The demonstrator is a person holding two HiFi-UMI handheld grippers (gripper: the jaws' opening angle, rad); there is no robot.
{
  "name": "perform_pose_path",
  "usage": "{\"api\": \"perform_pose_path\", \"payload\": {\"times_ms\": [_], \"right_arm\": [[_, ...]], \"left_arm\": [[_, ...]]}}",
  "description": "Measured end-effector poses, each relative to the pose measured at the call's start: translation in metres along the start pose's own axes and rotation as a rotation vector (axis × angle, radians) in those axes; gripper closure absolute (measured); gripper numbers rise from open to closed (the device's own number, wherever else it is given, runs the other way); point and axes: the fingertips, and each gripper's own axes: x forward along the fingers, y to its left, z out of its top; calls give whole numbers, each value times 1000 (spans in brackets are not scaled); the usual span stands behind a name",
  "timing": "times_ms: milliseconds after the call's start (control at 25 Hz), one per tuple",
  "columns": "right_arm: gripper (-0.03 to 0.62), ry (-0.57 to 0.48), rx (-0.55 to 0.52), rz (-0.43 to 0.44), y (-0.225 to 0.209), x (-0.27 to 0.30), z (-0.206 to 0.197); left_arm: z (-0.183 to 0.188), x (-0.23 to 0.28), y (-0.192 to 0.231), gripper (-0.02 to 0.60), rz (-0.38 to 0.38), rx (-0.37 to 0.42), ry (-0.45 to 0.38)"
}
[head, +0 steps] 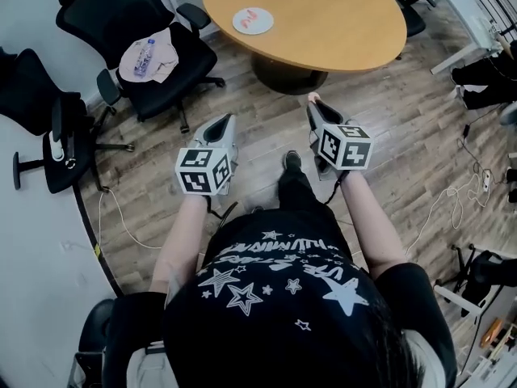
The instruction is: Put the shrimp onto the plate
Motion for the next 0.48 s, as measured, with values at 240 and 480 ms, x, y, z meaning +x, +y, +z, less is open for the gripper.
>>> {"api": "perform_pose_path", "payload": {"times_ms": [240, 480], "right_arm": [[531, 20, -12, 54, -25, 55, 33], [531, 51, -19, 110, -58, 108, 65]], "left_arm": [[23, 39, 27, 580, 83, -35, -22], [40, 85, 39, 580, 152, -74, -19]]}}
